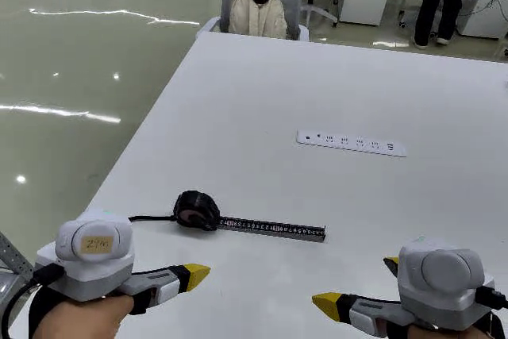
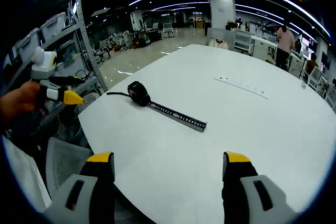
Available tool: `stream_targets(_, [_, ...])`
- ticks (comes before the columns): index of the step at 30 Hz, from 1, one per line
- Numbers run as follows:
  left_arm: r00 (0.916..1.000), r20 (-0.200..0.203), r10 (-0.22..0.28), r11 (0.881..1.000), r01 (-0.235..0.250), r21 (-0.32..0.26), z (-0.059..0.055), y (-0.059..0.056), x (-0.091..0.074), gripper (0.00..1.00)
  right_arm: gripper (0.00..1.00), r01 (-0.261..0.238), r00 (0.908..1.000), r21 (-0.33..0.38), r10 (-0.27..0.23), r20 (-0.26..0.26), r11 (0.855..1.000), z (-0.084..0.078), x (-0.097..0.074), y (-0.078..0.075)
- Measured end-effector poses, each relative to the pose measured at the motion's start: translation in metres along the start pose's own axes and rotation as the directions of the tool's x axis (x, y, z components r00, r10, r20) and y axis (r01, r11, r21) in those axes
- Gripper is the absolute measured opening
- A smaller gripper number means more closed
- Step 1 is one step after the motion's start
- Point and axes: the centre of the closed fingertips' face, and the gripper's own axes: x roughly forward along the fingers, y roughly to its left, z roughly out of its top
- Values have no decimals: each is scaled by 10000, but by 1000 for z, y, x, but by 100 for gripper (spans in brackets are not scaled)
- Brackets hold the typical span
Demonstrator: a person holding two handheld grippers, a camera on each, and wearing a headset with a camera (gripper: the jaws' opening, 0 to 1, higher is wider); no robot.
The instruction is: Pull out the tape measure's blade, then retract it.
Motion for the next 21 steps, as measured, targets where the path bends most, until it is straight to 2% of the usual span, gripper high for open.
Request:
stream_targets(4, [9999, 23, 98, 9999, -98, -42, 4, -1, 3, 100, 86, -158, 9999, -171, 158, -7, 9997, 3, 2, -2])
stream_targets(18, [9999, 65, 147, 9999, -146, -79, 8, -2, 7, 100, 84, -230, 9997, -284, 229, -25, 9993, 4, 4, -5])
stream_targets(21, [10000, 37, 31, 10000, -30, -95, 9, -2, 16, 100, 84, -262, 9996, -511, 255, -141, 9983, 5, 10, -8])
